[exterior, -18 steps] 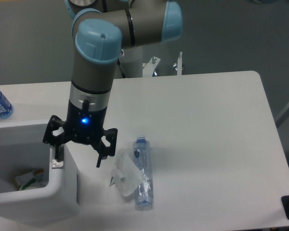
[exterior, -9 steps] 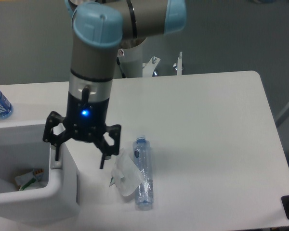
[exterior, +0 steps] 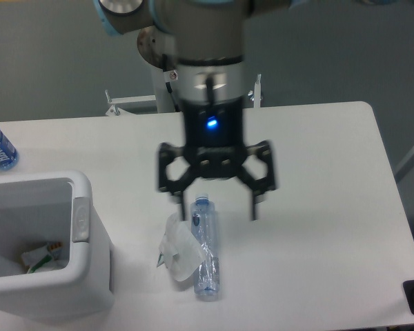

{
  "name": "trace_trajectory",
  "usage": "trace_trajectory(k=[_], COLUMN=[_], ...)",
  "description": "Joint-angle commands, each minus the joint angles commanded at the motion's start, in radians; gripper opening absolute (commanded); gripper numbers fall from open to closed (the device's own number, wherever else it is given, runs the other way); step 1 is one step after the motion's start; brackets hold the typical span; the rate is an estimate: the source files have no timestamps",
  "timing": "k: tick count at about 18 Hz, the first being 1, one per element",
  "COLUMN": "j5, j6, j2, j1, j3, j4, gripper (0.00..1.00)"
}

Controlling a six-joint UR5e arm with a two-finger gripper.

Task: Open the trash can
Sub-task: 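Raise the gripper away from the opened trash can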

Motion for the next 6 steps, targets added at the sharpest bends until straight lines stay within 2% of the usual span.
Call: trace_trajectory(k=[3,6], j5=[0.032,0.046], j6=[0.191,0.304], j2=[0.008,0.008], j1=[0.052,0.095], j3=[-0.012,-0.025], j4=[-0.078,-0.095], gripper=[1.0,1.0])
